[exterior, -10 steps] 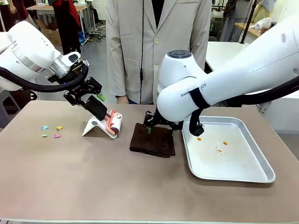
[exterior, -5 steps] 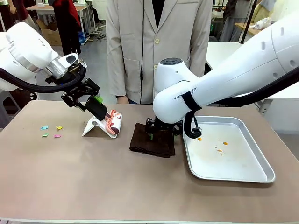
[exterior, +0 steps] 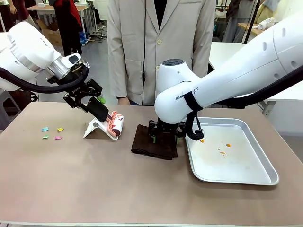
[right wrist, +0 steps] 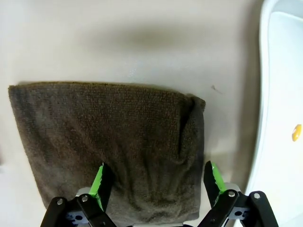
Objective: Clean the surface of the table.
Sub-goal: Hold the Lint Roller with your left hand and the towel with your right hand.
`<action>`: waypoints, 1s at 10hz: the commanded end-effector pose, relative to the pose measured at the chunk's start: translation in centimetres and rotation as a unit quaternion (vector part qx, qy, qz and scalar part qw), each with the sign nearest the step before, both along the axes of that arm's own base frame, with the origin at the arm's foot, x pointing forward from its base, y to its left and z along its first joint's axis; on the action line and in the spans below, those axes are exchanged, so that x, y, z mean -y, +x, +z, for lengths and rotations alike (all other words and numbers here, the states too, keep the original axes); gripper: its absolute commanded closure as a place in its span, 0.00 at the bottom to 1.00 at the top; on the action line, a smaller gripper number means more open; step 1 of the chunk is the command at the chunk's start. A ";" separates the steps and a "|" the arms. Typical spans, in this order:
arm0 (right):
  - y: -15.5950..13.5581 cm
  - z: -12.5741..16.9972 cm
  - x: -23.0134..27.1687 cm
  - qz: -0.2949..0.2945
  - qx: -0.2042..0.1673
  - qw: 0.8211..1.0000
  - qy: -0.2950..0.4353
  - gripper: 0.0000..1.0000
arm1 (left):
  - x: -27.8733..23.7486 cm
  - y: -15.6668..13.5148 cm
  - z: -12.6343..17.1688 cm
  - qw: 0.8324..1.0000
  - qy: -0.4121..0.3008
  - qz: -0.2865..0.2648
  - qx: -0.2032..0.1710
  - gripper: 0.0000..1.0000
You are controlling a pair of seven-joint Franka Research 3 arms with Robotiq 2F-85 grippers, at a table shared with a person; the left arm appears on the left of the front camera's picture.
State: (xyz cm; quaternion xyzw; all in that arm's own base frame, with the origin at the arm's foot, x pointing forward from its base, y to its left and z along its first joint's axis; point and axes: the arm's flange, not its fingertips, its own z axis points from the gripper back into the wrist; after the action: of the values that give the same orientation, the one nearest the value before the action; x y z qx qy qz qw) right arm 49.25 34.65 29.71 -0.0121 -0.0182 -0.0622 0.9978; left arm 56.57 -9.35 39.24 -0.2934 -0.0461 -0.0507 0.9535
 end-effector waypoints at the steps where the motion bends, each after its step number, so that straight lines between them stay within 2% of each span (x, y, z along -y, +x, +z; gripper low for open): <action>1: 0.5 -0.2 0.0 0.002 -0.013 1.000 0.006 0.00 | 0.7 0.5 0.3 1.000 0.003 0.009 -0.009 0.00; 3: 0.6 -0.3 0.3 -0.006 -0.021 1.000 0.017 0.00 | 1.1 0.3 0.6 1.000 0.003 0.007 -0.009 0.00; 4: 0.6 -0.4 0.4 -0.007 -0.025 0.999 0.025 0.18 | 1.3 0.3 0.6 1.000 0.010 0.007 -0.012 0.43; 5: 0.6 -0.5 0.4 -0.010 -0.033 0.999 0.030 0.57 | 1.3 0.2 0.6 1.000 0.010 0.005 -0.014 0.58; 6: 0.7 -0.5 0.4 -0.012 -0.035 0.999 0.030 0.76 | 1.4 0.1 0.7 1.000 0.007 0.007 -0.014 1.00; 7: 0.8 -0.5 0.4 -0.014 -0.033 0.999 0.030 1.00 | 1.4 0.0 0.7 1.000 0.005 0.008 -0.013 1.00; 8: 0.8 -0.5 0.4 -0.014 -0.034 0.999 0.031 1.00 | 1.6 0.2 0.7 1.000 0.006 0.008 -0.014 1.00; 9: 0.9 -0.6 0.4 -0.015 -0.037 0.999 0.032 1.00 | 1.5 0.3 0.6 1.000 0.006 0.008 -0.014 0.86; 10: 0.9 -0.7 0.5 -0.017 -0.040 0.998 0.034 0.93 | 1.6 0.3 0.7 1.000 0.005 0.009 -0.013 0.96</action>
State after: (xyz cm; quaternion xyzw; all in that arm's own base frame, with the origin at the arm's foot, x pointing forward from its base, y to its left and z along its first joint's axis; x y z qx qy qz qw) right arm 49.93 34.88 30.64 0.0247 0.0045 -0.0862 0.9960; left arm 56.53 -10.46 39.48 -0.2943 -0.0411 -0.0464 0.9537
